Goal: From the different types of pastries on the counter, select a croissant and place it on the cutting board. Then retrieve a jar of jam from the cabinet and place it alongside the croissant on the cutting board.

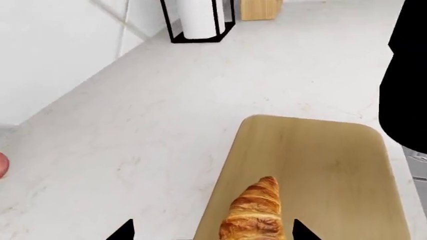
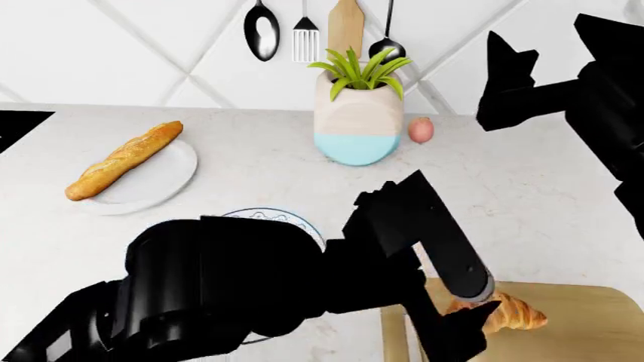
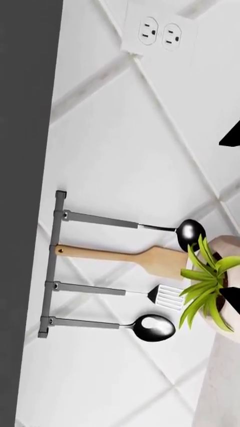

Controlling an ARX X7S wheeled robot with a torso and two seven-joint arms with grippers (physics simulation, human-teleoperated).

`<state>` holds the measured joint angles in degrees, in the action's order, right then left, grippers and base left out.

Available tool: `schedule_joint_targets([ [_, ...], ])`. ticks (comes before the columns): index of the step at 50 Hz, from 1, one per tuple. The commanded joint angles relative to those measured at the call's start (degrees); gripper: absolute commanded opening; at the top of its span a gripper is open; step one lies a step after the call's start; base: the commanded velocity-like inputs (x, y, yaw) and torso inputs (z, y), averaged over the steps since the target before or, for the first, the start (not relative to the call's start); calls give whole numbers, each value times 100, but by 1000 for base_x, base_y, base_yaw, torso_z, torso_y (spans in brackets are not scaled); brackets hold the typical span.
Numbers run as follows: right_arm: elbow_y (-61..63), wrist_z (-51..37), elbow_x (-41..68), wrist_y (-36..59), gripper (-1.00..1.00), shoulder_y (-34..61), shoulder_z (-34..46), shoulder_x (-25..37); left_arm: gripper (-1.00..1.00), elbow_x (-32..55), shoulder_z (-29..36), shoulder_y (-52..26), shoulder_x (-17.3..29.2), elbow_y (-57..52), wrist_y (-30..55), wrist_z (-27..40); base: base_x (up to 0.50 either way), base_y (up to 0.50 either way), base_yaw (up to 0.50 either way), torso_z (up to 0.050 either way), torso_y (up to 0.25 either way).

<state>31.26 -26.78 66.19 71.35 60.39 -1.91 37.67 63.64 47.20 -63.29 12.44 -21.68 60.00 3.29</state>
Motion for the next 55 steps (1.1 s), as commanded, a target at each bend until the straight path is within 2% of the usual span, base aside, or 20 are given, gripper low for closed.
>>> schedule_joint_targets([
  [1, 27, -208, 245, 136, 100, 210, -88, 2, 100, 411, -859, -78, 631, -339, -169, 245, 0, 0, 0, 0, 0],
  [8, 40, -234, 249, 93, 100, 217, -79, -6, 100, 570, -1483, -115, 1092, -435, -304, 660, 0, 0, 0, 0, 0],
  [16, 132, -266, 131, -105, 100, 163, -141, -20, 100, 372, -1931, -42, 1565, -571, -316, 1551, 0, 0, 0, 0, 0],
  [27, 645, -283, -175, -293, 100, -78, -136, 248, 100, 382, -2808, 638, 2255, -1098, -851, 2110, 0, 0, 0, 0, 0],
  [34, 1294, -571, 147, -455, 100, -597, -710, 310, 100, -75, -3273, 1325, 2660, -1467, -1377, 2365, 0, 0, 0, 0, 0],
  [45, 1446, -638, 261, -515, 100, -695, -815, 338, 100, -149, -3353, 1482, 2742, -1537, -1500, 2378, 0, 0, 0, 0, 0],
  [55, 1624, -493, 437, -700, 100, -65, -973, 521, 100, -230, -3454, 1661, 2731, -1418, -1674, 2386, 0, 0, 0, 0, 0],
])
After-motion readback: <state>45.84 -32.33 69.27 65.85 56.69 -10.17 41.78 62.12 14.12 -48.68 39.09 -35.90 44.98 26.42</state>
